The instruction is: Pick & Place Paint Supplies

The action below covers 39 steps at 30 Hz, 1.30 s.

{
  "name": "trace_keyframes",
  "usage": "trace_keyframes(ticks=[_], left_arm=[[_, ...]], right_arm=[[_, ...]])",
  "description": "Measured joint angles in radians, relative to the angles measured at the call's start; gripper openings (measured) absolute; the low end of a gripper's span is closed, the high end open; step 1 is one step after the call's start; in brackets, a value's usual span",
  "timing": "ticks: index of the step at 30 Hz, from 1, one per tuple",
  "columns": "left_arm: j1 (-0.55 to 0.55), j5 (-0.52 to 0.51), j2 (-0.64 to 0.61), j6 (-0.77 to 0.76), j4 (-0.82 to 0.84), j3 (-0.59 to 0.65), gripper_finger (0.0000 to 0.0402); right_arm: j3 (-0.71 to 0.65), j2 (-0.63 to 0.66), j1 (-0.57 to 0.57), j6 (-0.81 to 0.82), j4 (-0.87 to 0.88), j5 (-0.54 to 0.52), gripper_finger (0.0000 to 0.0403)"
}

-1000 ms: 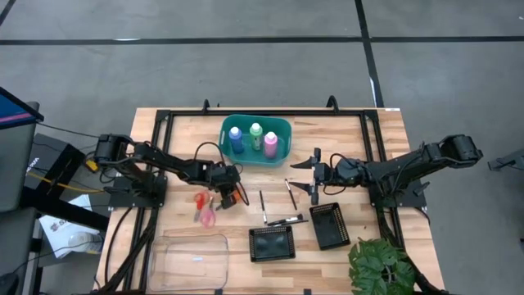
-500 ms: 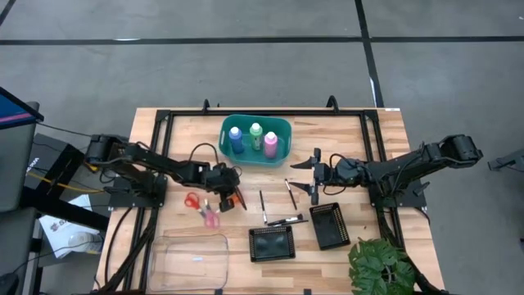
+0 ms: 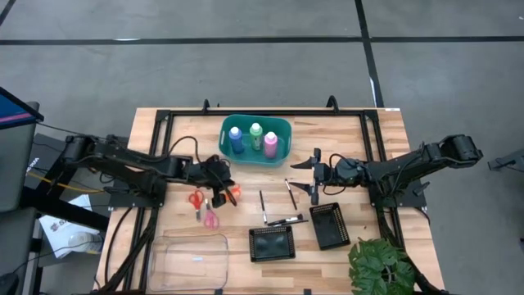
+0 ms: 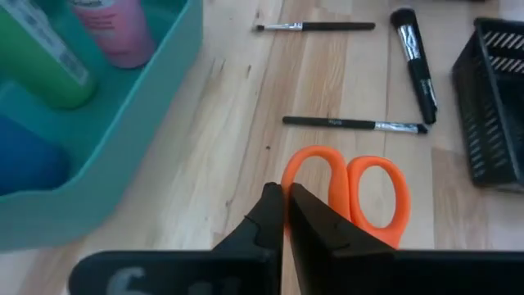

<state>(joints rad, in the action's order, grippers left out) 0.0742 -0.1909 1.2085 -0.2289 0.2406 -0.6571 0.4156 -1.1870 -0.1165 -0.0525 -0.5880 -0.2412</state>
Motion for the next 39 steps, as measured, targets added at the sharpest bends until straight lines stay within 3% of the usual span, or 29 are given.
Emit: trace_keyframes(ticks=[6,13,21,33,39], left_arm=[[0.007,0.006,-0.104,0.024,0.031,0.001,0.0],[0.023,0.034,-0.114,0.048,-0.06,0.001,0.0],[0.026,0.126,-0.026,0.083,-0.26,0.0,0.0],[0.036,0.308,0.21,0.084,-0.665,0.0,0.0],[0.046,0.358,0.264,0.068,-0.743,-0.028,0.0]], right_arm=[[0.0,0.0,0.0,0.0,0.0,0.0,0.0254],[0.0,0.0,0.0,0.0,-0.003,0.0,0.0254],[0.0,0.0,0.0,0.0,-0.003,-0.001,0.0254],[0.0,0.0,0.002,-0.037,-0.01,-0.074,0.0254],[0.0,0.0,0.001,-0.037,-0.025,-0.074,0.0254]])
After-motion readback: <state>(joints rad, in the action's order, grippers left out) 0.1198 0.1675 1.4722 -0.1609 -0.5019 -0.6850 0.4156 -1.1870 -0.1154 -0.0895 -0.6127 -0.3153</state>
